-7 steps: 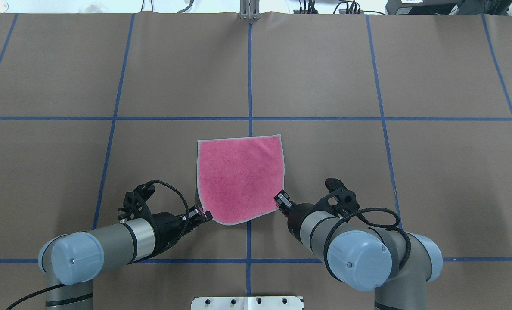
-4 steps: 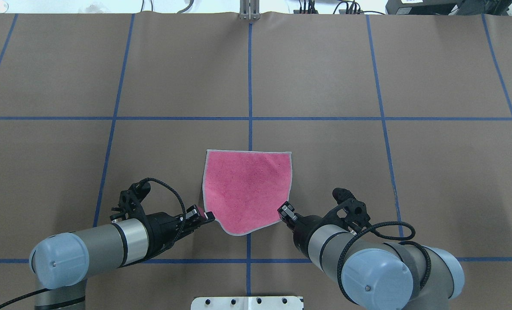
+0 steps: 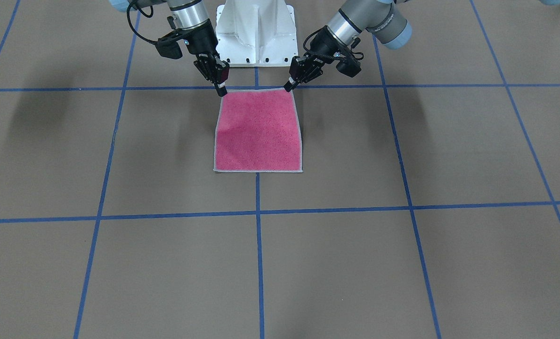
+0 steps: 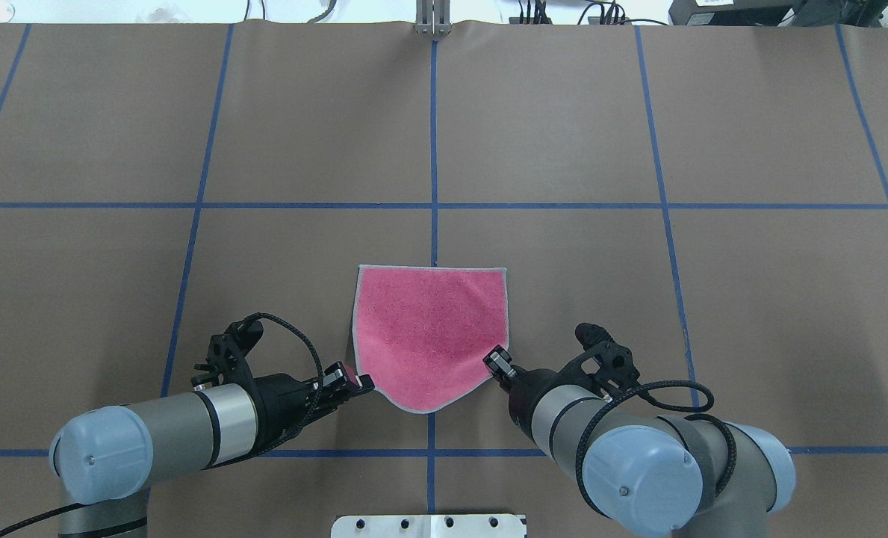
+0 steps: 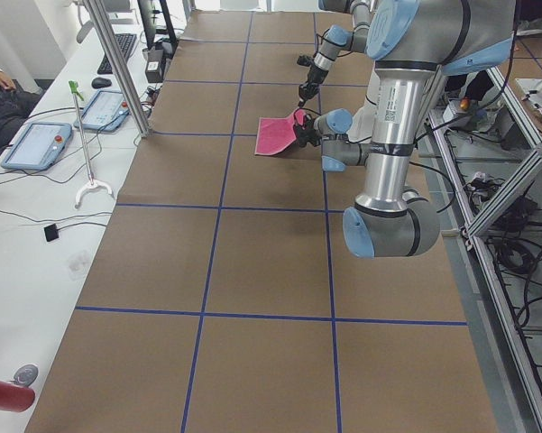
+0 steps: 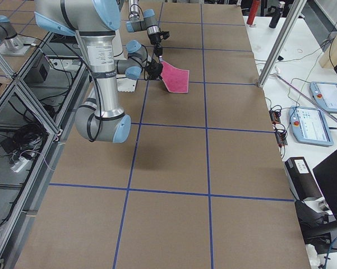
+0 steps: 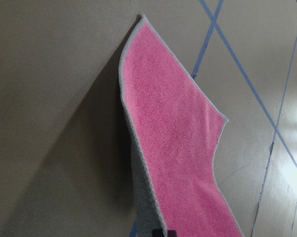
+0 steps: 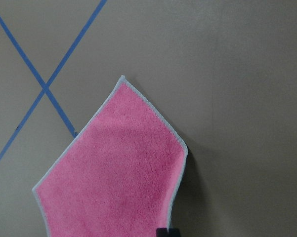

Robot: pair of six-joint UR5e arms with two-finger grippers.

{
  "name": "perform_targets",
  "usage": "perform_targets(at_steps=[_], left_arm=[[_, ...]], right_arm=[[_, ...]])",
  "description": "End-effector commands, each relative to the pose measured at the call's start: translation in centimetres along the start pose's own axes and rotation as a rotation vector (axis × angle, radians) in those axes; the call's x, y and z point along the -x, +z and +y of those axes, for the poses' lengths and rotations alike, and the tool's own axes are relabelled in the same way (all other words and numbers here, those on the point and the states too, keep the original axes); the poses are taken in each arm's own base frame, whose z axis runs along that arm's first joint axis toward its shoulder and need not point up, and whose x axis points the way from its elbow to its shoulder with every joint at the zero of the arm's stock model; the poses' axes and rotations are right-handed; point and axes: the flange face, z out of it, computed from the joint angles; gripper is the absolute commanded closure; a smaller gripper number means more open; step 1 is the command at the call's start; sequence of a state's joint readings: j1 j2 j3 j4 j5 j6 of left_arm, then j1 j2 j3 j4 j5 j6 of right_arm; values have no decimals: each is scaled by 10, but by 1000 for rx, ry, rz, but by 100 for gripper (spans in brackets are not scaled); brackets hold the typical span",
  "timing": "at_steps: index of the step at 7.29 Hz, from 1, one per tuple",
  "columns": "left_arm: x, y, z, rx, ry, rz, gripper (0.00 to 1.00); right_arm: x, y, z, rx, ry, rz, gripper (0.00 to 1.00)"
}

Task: Fold towel twice with both arms
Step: 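Lift both near corners and carry them away from the robot over the towel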

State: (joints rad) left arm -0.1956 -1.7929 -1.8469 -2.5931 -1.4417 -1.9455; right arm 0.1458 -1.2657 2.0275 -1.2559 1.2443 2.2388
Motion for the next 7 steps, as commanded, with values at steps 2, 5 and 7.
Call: perform_targets(at_steps=[2, 5, 7], left_arm=[[8, 15, -10, -24, 8, -22, 100], [-26, 22, -31, -77, 5, -12, 100], [-32, 18, -43, -97, 3, -3, 100]], right_arm=[[15, 14, -34, -64, 12, -13, 100], [30, 26, -35, -82, 20, -20, 100], [30, 37, -37, -98, 18, -11, 100]])
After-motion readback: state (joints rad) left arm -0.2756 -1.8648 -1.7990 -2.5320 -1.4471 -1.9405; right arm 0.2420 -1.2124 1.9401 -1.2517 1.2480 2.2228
